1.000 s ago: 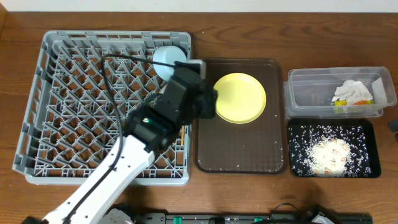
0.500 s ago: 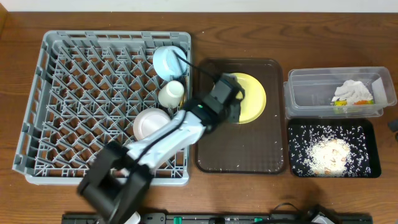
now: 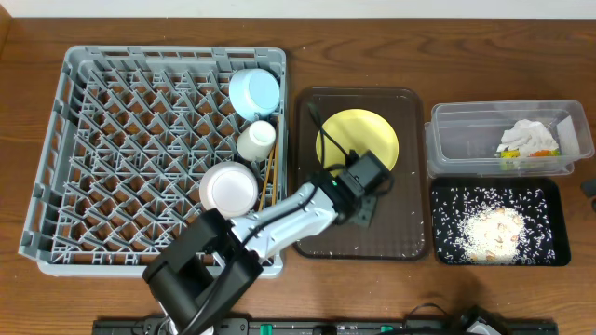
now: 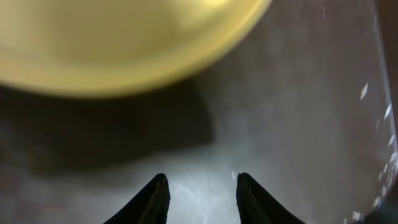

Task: Sort waste into correct bins and load items into the dishwasher rack
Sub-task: 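Grasp the yellow plate's edge with the left gripper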

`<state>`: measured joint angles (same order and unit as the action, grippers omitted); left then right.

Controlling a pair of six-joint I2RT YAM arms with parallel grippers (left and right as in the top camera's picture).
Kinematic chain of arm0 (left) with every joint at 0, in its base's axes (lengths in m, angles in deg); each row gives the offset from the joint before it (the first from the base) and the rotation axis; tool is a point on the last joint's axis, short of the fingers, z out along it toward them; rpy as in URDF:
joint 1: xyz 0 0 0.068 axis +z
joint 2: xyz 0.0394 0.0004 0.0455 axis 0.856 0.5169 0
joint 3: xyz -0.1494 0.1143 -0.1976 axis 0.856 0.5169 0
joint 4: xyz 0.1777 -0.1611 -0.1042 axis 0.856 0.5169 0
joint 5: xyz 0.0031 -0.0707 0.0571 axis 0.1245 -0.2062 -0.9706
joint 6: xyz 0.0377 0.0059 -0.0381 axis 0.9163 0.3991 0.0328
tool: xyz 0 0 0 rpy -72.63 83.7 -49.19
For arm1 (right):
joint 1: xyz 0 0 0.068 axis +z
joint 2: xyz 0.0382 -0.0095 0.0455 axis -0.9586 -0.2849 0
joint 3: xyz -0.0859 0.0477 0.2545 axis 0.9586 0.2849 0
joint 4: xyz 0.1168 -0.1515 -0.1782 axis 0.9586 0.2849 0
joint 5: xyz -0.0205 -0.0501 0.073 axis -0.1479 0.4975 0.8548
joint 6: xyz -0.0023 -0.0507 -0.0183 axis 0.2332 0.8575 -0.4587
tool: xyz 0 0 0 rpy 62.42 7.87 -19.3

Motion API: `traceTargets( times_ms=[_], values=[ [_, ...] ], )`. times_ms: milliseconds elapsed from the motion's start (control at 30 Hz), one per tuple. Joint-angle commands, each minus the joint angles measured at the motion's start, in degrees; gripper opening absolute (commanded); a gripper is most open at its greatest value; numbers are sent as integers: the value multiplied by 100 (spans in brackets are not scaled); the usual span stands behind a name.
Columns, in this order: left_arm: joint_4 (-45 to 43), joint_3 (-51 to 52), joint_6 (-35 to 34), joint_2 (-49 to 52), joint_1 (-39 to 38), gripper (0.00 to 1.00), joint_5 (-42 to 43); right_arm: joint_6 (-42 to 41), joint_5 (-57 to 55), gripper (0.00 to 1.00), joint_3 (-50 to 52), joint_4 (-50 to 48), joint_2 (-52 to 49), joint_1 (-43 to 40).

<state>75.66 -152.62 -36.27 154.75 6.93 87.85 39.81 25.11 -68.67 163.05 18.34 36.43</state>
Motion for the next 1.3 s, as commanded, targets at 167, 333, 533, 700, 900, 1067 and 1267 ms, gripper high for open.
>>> traceTargets(
  times_ms=[167, 333, 533, 700, 900, 1067, 1267],
  values=[
    [-415, 9, 37, -39, -197, 6, -240, -63, 0, 99, 0, 9, 9, -74],
    [-1069, 15, 35, 52, -105, 6, -1480, -63, 0, 99, 0, 9, 9, -74],
    [-1690, 15, 35, 348, -105, 6, -1731, -63, 0, 99, 0, 9, 9, -74],
    [-1751, 15, 35, 883, -105, 6, -1729, -63, 0, 99, 0, 9, 9, -74],
    [-1412, 15, 35, 1176, -107, 6, -1137, -63, 0, 99, 0, 9, 9, -74],
    [-1012, 15, 33, 868, -118, 6, 780, -63, 0, 99, 0, 9, 9, -74],
    [-535, 15, 33, 697, -188, 12, 2693, -66, 0, 99, 0, 9, 9, -74]
  ],
)
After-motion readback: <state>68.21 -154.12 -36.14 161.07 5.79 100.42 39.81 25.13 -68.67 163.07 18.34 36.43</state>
